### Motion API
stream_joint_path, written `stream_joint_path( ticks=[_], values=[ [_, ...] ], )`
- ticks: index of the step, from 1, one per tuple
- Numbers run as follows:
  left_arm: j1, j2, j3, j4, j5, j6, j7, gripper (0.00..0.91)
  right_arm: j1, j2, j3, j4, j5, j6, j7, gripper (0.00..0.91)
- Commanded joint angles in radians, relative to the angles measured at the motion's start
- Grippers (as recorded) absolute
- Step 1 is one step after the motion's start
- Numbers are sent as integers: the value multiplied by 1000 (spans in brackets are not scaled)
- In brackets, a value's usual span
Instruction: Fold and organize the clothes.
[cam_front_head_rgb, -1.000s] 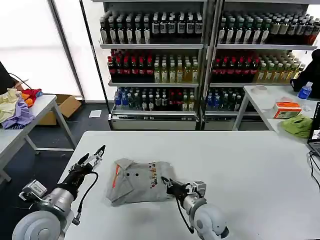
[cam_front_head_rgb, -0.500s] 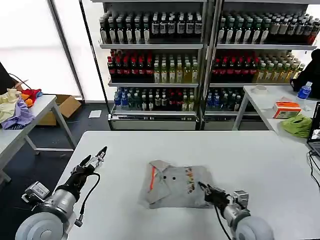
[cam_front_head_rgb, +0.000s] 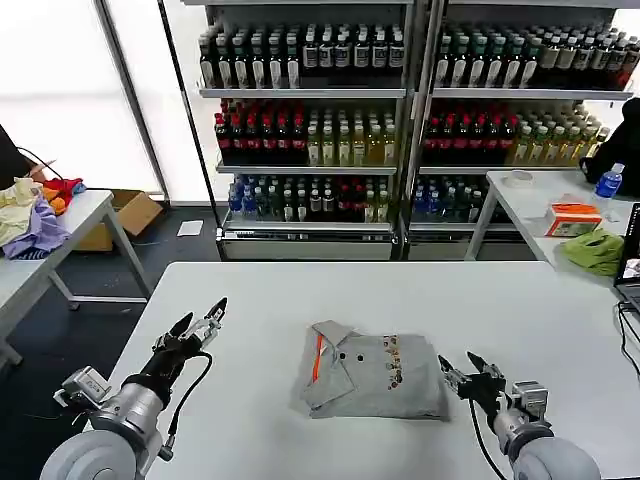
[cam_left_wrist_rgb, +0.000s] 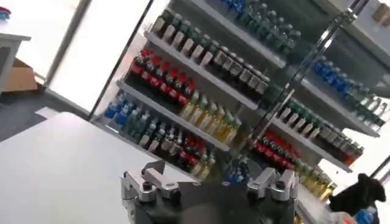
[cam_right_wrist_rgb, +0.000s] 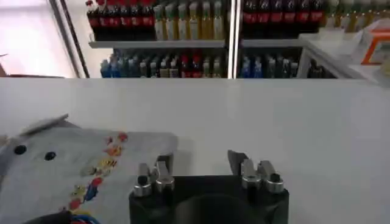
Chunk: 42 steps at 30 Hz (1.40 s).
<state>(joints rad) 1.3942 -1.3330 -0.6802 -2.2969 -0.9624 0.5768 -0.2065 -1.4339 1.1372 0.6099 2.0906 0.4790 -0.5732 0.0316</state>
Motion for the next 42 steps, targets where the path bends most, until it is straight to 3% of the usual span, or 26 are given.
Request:
stream_joint_path(
  ticks=[1,6,8,12,15,24,29,32,34,36,42],
  values=[
    [15,6,6,-18,41,0,6,907,156,120,-244,55,-83,37,48,907],
    [24,7,-13,-24,46,0,8,907,232,197,-420,-49,-147,78,126,907],
    [34,11,-25,-27,56,0,13,907,237,209,-454,-77,-183,48,193,907],
    [49,15,-51,-31,55,0,21,907,216,207,-448,-131,-205,9,284,907],
    [57,12,-66,-27,54,0,28,907,184,196,-433,-162,-171,24,277,907],
    [64,8,-49,17,83,-5,48,907,124,174,-417,-131,-157,-6,409,907],
    [52,5,-30,24,93,-5,46,907,137,168,-405,-101,-127,-6,431,907],
    [49,6,-28,22,94,-5,46,907,136,153,-382,-55,-74,11,391,907],
    [51,9,-31,19,94,-5,47,907,113,120,-325,29,-28,104,294,907],
    [54,13,-37,16,94,-5,50,907,82,91,-268,97,-73,133,202,907],
    [65,11,-29,9,150,-27,97,907,-37,50,39,179,-32,250,54,907]
  ],
)
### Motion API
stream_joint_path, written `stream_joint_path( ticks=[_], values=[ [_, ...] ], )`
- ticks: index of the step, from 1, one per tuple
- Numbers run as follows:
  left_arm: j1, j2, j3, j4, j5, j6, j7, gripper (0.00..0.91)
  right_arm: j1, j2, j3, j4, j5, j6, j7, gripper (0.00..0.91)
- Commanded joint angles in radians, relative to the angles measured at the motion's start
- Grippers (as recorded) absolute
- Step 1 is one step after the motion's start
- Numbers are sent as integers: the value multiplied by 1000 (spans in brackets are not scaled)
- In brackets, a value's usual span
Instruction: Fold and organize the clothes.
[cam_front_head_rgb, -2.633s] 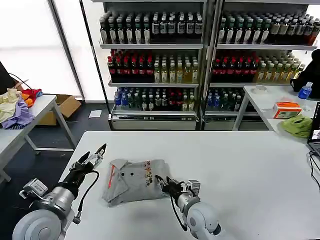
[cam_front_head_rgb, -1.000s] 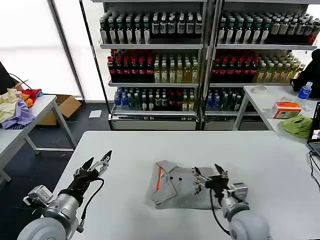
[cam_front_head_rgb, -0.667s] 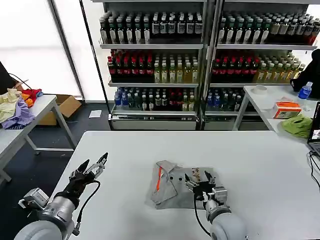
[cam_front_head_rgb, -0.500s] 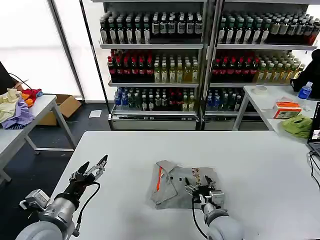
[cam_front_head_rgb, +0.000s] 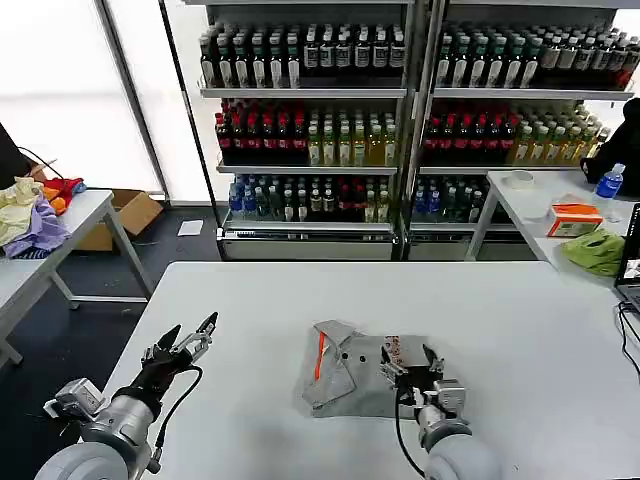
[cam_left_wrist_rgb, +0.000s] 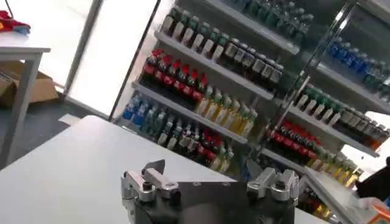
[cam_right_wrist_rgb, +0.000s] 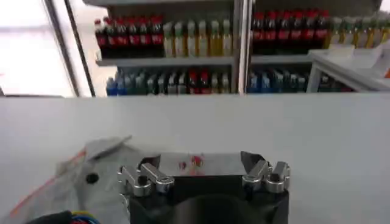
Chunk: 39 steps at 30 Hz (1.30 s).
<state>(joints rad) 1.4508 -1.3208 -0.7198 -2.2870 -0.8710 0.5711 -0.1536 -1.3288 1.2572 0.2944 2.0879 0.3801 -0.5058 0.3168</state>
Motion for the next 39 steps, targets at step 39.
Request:
stream_joint_path(
  ticks=[39],
  values=[
    [146,-13,1,-24,464,-202,295,907,-346,-35,675,37,198,355,-454,907]
  ],
)
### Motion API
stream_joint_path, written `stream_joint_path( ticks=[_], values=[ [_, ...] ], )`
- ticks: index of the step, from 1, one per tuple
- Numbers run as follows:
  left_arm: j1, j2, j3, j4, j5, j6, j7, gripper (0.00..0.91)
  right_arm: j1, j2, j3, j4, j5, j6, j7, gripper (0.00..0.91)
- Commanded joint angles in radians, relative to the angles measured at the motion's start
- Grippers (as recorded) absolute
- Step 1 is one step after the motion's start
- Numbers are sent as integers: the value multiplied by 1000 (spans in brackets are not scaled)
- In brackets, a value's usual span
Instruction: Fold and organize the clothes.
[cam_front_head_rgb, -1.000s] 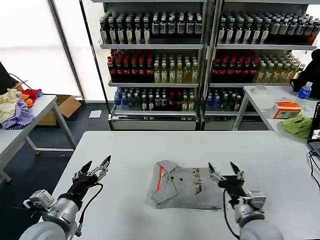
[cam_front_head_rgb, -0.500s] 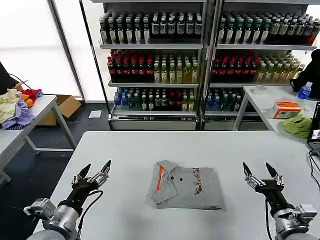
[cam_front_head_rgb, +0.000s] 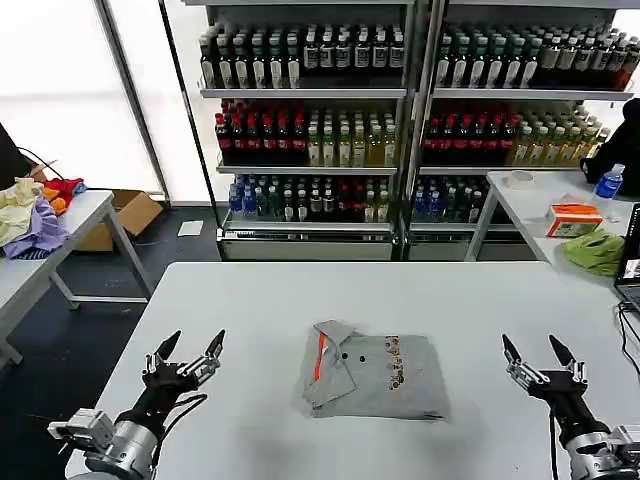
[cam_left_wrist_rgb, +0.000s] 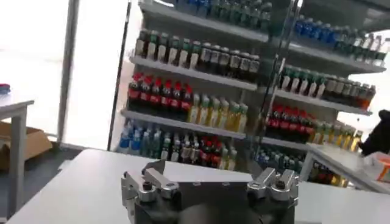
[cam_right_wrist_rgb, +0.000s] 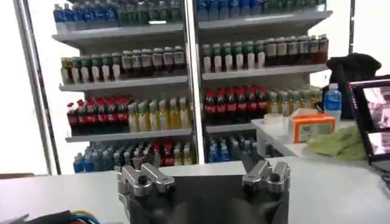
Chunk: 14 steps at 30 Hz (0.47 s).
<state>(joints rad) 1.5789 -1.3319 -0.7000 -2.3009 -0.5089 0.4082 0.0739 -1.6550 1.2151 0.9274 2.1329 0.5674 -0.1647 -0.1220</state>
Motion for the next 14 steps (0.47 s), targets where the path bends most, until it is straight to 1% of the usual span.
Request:
stream_joint_path(
  ticks=[1,7,14],
  values=[
    [17,-2,-25,-8,103,-41,73,907,-19,7,41,-8,10,14,-15,907],
    [17,3,-52,-7,104,-42,95,907,-23,8,36,-9,7,14,-15,907],
    [24,0,-52,-15,136,-43,124,907,-29,8,38,-2,10,15,-20,907]
  ],
)
